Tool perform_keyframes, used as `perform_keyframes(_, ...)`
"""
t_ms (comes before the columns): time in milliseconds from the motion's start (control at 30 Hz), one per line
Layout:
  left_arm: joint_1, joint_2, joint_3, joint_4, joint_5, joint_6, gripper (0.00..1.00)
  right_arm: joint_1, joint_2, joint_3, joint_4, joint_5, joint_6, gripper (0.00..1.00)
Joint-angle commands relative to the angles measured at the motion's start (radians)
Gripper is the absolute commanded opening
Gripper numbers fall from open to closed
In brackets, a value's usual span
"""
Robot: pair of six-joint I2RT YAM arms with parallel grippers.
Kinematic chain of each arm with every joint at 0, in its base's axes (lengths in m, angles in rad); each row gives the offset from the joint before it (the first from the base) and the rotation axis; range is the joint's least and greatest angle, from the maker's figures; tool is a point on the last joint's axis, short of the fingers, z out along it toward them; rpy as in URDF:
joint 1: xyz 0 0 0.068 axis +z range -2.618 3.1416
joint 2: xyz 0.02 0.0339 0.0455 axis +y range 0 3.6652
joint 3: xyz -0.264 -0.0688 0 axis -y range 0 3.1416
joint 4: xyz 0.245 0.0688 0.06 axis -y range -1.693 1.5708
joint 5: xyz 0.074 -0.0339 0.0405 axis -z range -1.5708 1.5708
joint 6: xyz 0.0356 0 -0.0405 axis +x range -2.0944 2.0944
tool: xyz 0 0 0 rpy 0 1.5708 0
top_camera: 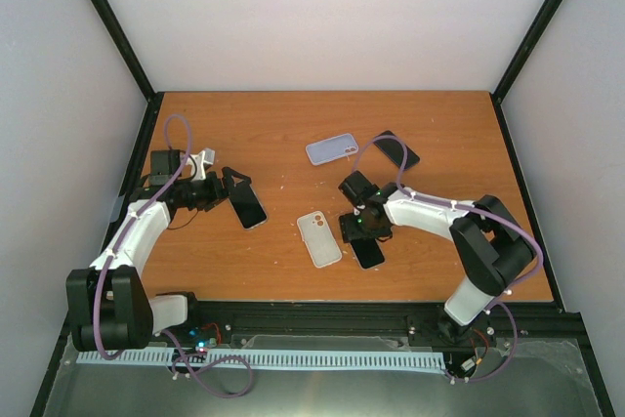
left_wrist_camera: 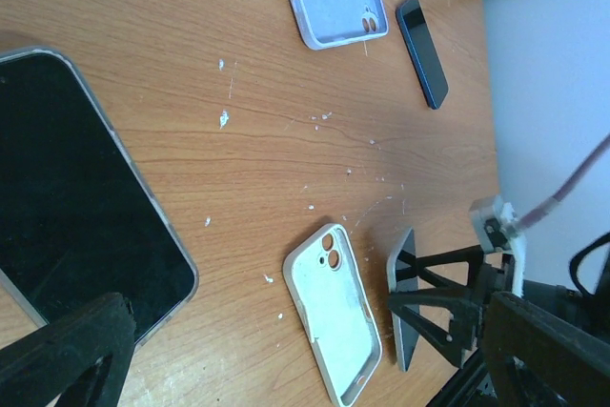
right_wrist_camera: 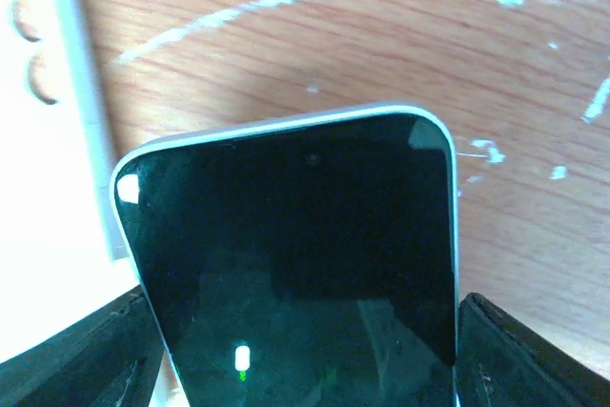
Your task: Put the phone into the phone case
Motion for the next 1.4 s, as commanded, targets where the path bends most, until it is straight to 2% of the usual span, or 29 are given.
perform_keyframes(0,-0.002,0.001,0.01,0.008,0.006,0.014,0.99,0.048,-0.069,0.054,0.055,-0.036,0.032,0.53)
perform_keyframes(233,-0.003,-0.012,0.005,0.009,-0.004,0.008,1.0,0.103,-0.08,0.099,0.124,-0.05,0.063,0.5)
perform_keyframes(633,-0.002,-0.015,0.004,0.009,-0.007,0.007,1.0,0.133,0.036,0.27,0.101,-0.054,0.104,0.49)
perform_keyframes(1000,-0.002,-0.012,0.005,0.009,-0.006,0.008,1.0,0.153,0.114,0.251,0.16,-0.071,0.129,0.5)
perform_keyframes(1367,-0.002,-0.012,0.005,0.01,-0.005,0.008,0.99,0.188,0.116,0.221,0.191,-0.08,0.12,0.5)
